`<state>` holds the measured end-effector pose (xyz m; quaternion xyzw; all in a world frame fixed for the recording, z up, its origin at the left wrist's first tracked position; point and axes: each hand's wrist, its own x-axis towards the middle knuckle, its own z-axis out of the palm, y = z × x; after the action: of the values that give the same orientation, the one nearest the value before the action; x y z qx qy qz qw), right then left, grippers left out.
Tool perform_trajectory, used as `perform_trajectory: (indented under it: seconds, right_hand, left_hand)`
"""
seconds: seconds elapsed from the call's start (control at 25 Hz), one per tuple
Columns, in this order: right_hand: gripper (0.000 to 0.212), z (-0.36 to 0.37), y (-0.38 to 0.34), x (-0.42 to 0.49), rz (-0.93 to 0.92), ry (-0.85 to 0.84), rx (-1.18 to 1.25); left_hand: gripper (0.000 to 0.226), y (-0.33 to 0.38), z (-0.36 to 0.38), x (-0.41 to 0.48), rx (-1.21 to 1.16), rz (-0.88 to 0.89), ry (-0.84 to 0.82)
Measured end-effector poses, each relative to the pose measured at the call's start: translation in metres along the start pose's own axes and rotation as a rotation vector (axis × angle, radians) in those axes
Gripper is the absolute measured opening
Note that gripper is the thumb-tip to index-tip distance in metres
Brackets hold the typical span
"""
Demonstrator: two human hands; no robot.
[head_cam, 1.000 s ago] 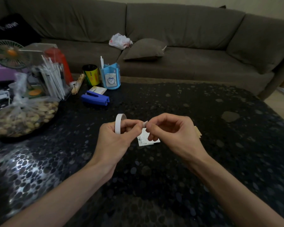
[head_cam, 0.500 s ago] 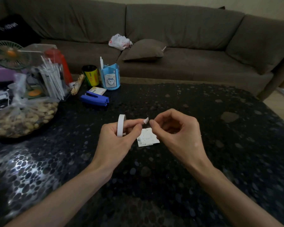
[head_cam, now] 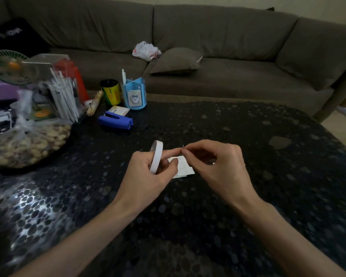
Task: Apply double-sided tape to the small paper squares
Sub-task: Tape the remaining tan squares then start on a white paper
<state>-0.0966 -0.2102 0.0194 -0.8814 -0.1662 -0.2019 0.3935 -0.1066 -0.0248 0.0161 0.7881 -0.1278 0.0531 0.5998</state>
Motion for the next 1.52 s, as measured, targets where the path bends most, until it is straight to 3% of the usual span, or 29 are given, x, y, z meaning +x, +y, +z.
perform_trajectory:
  seconds: [0.24,0.8,1.52]
  right_hand:
    - [0.015,-0.003,0.003,0.003,-0.099,-0.085,-0.120]
    - [0.011,-0.003,0.006,0.005,0.008,-0.063,0.077]
    - [0.013,-0.004,0.003,0.005,0.063,-0.036,0.186]
  left_hand:
    - [0.037,-0.004,0.000,0.001,0.090,-0.010,-0.012]
    - [0.025,-0.012,-0.002,0.005,0.037,0.039,0.016]
    - [0.033,-0.010,-0.002,0.002,-0.011,0.049,-0.015]
